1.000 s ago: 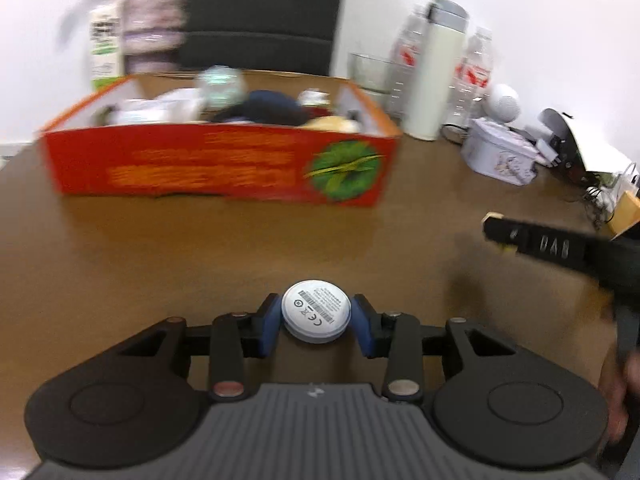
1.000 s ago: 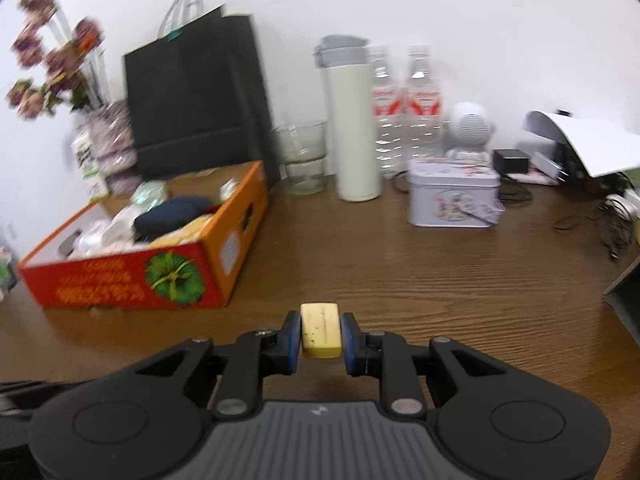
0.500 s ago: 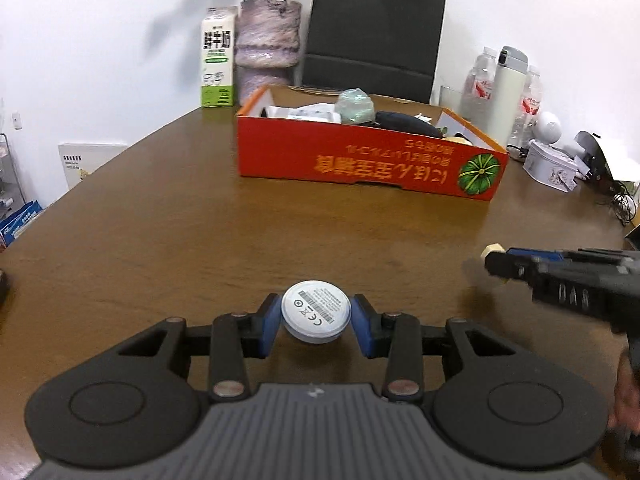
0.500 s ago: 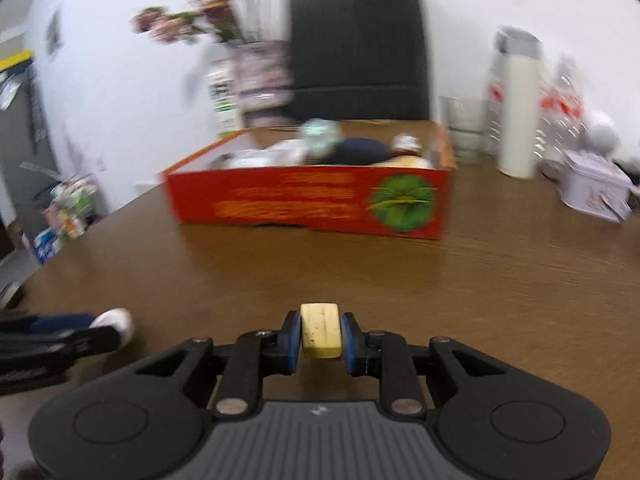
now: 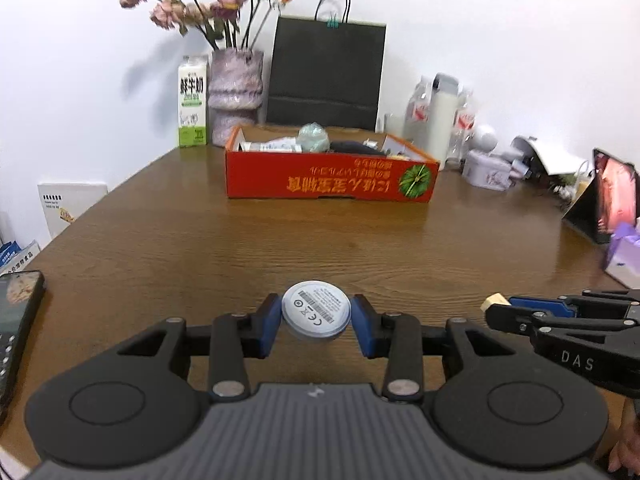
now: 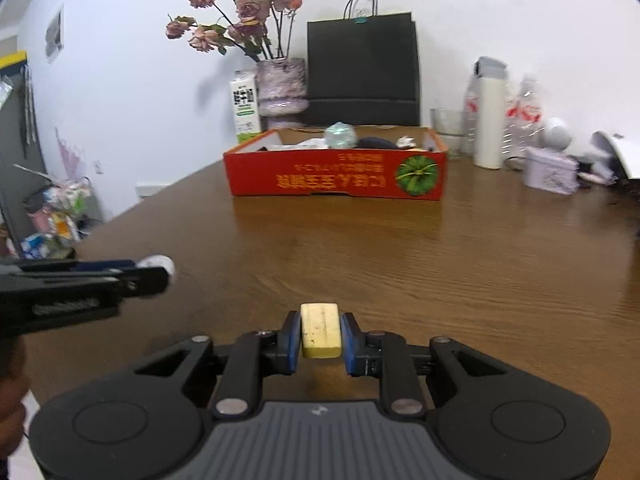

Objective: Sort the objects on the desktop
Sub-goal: 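Carry soap bar and white device into the red box and open both tools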

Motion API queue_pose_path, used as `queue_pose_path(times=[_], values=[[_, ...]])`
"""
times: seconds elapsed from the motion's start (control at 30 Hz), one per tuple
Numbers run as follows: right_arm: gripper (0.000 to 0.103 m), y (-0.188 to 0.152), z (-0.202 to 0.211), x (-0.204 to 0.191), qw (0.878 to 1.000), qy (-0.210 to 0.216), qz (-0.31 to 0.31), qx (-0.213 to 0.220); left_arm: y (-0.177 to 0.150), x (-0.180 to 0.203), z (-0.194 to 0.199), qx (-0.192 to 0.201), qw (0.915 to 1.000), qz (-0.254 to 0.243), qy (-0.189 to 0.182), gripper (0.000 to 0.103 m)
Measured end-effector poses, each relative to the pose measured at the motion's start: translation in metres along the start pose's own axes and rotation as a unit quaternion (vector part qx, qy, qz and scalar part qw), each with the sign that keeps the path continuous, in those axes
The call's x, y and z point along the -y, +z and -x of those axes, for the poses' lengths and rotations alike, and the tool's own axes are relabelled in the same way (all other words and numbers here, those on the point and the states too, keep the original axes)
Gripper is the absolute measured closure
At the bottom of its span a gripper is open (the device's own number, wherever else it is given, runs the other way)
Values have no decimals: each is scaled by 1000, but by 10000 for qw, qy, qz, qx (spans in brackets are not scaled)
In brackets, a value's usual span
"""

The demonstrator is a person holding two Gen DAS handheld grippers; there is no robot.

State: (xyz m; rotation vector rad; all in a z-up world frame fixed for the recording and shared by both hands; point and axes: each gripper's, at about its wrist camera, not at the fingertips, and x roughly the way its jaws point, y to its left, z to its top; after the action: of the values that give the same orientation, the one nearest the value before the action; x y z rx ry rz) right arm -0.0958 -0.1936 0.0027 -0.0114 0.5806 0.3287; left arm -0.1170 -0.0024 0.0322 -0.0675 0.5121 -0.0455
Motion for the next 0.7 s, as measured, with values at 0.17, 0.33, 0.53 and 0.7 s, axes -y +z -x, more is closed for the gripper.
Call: queue_pose_path(times=[0.17,0.33,0.53,0.7], values=[[83,1,37,-4,9995,-215,-57,239,-8,0,31,261,9996,71,-83,64],[83,8,51,-20,9986,-185,116,475,-5,-2,40,473,9988,120,-20,64],[83,19,50,-22,9981,-2,124,604,18,-12,27,349,9987,349,-119,64],[83,63,32,-7,9959,10,134,890,69,-28,-3,379,9971,577,-315,64]])
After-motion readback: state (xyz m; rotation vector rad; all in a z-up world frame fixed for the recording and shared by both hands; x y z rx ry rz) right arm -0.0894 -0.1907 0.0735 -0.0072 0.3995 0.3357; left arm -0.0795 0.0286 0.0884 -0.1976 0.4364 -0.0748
